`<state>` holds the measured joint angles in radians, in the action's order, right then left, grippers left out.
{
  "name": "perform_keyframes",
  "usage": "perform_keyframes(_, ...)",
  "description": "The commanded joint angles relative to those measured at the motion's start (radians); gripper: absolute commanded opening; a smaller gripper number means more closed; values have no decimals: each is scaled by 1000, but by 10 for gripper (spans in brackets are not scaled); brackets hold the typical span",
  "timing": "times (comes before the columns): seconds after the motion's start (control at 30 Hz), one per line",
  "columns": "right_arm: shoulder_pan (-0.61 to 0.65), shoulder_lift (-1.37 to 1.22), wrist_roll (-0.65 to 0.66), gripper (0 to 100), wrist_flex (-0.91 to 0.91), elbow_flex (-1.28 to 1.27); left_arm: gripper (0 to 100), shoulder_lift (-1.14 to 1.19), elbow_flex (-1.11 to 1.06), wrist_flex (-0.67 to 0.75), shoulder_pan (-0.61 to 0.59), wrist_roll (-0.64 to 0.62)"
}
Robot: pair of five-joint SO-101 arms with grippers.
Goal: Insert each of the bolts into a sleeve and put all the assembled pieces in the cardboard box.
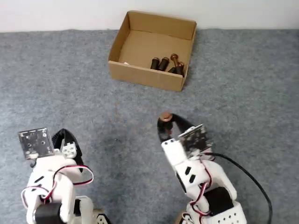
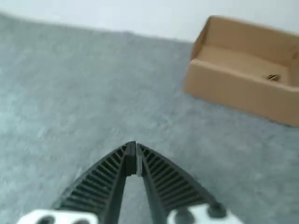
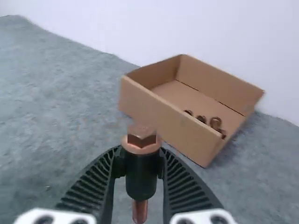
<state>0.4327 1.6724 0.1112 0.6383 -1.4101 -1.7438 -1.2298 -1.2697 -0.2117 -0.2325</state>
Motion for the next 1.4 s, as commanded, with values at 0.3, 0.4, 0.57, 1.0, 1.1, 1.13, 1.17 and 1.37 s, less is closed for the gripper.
perform_keyframes(0.3, -277, 2, -91, 9, -28, 195, 5, 3, -245, 60, -107, -5)
perform_keyframes(0.4, -274, 1, -84, 9, -28, 222, 5, 3, -343, 130, -100, -5)
perform_keyframes(0.57, -278, -81, -83, 9, -28, 281, 5, 3, -453, 275, -100, -5)
perform_keyframes(1.0, -277, -674, -97, 9, -39, 812, 5, 9, -458, 213, -40, 35)
perform_keyframes(1.1, -277, -799, -135, 9, -39, 945, 5, 3, -458, 144, -46, 37)
perform_keyframes(1.13, -277, -840, -137, 9, -39, 988, 5, 3, -458, 143, -46, 37)
perform_keyframes(1.17, -277, -881, -137, 9, -39, 1030, 5, 3, -458, 143, -46, 37)
perform_keyframes(1.37, -272, -1124, -140, 9, -41, 1281, 6, 3, -458, 143, -46, 37)
